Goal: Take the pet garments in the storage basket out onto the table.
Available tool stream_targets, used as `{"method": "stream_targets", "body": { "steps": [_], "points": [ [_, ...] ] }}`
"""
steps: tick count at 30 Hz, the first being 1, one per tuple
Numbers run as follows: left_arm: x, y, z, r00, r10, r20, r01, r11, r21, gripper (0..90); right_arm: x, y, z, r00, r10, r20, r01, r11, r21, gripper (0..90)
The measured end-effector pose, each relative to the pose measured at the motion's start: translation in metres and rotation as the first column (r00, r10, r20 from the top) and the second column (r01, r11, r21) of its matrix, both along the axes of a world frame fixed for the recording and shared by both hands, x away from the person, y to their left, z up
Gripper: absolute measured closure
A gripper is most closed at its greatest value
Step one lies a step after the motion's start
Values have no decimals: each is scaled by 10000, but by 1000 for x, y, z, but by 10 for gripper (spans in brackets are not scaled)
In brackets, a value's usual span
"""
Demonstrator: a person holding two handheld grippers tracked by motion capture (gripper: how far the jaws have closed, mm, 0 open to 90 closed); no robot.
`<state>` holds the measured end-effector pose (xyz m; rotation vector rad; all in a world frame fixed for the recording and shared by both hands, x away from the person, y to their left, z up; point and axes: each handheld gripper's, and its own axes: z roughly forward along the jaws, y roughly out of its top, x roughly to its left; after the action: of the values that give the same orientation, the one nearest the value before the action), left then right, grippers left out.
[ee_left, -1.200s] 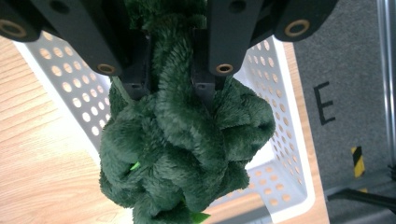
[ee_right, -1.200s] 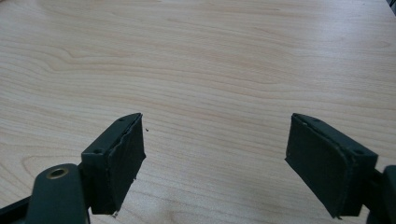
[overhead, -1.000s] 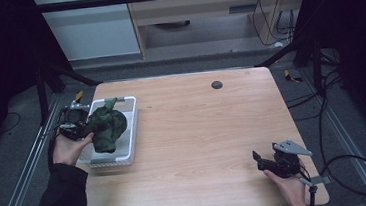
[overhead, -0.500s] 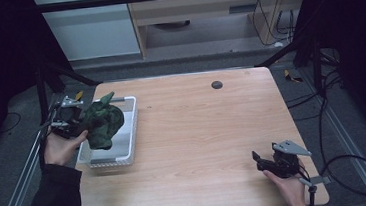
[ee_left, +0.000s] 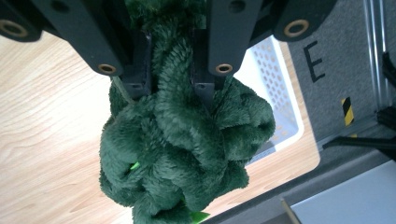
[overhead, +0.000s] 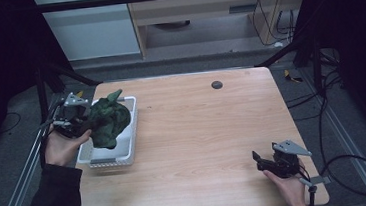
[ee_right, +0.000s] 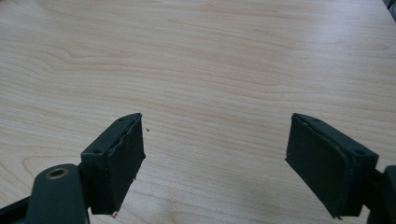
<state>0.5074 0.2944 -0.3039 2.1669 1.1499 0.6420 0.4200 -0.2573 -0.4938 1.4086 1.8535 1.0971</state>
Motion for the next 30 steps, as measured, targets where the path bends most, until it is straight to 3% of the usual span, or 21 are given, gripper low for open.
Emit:
{"method": "stream_targets", "body": {
  "steps": [12, 19, 30],
  "points": [
    [-9, -31, 10, 9950, -987, 177, 982, 9948, 285, 747, 0, 0, 0, 10000, 16, -9, -16, 10000, -12, 190],
    [-11, -52, 10, 9859, -1652, 275, 1640, 9856, 409, 747, 0, 0, 0, 10000, 28, -4, -28, 10000, -18, 190],
    [-10, -77, 7, 9728, -2316, -9, 2315, 9723, 326, 747, 0, 1, 0, 10000, 42, -60, -42, 10000, 44, 190]
  ]
}}
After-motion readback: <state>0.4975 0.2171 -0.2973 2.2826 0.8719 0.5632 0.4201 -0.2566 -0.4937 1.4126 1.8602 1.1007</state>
